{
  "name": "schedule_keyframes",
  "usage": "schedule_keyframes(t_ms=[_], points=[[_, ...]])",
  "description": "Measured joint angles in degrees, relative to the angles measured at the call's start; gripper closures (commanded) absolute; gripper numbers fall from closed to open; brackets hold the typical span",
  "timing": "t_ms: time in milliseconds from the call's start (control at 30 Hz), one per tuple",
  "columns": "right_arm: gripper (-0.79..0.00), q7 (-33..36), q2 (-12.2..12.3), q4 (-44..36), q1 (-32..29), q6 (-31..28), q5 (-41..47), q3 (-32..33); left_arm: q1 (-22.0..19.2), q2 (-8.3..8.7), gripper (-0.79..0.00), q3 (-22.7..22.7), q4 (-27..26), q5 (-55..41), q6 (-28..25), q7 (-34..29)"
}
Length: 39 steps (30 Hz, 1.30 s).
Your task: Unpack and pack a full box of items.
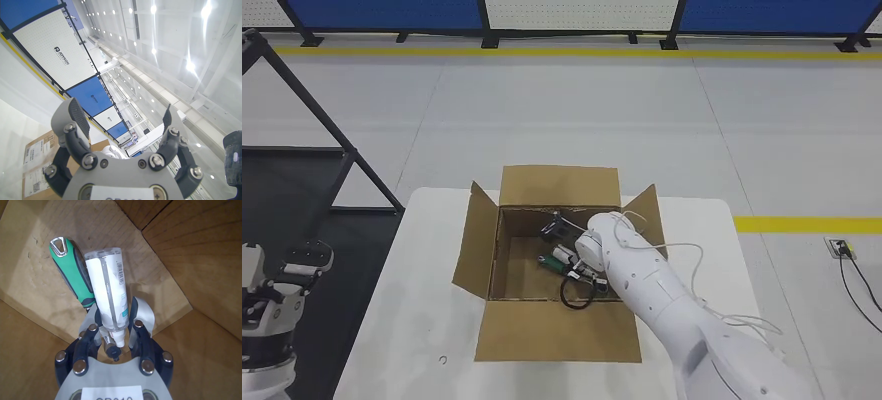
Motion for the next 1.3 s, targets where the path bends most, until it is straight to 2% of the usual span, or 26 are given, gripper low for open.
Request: schedule_keyframes(t_ms=[367, 867, 1100, 1200, 1300], points=[[0.0, -2.5, -0.5, 1.4, 1.4, -2.5, 0.3, 1.5, -0.5, 0.27, -0.785, 0.2, 0.3, -0.1, 0.2, -0.6], [0.0, -5.2, 2.1, -0.8, 3.3, -14.1, 0.4, 4.1, -2.1, 0.64, -0.785, 2.2, 0.6, 1.0, 0.8, -0.7], [0.0, -10.4, 5.8, -7.9, 3.0, -19.8, 0.1, 6.9, -3.1, 0.84, -0.785, 3.8, 0.8, 1.7, 1.4, -1.2], [0.0, -11.3, 8.0, -12.9, 2.1, -19.4, -0.5, 8.8, -3.5, 0.92, -0.785, 4.5, 0.9, 2.1, 1.5, -1.3], [0.0, -10.6, 11.8, -22.2, -0.5, -16.5, -1.7, 12.7, -3.9, 1.01, -0.785, 5.3, 1.0, 2.5, 1.7, -1.6]])
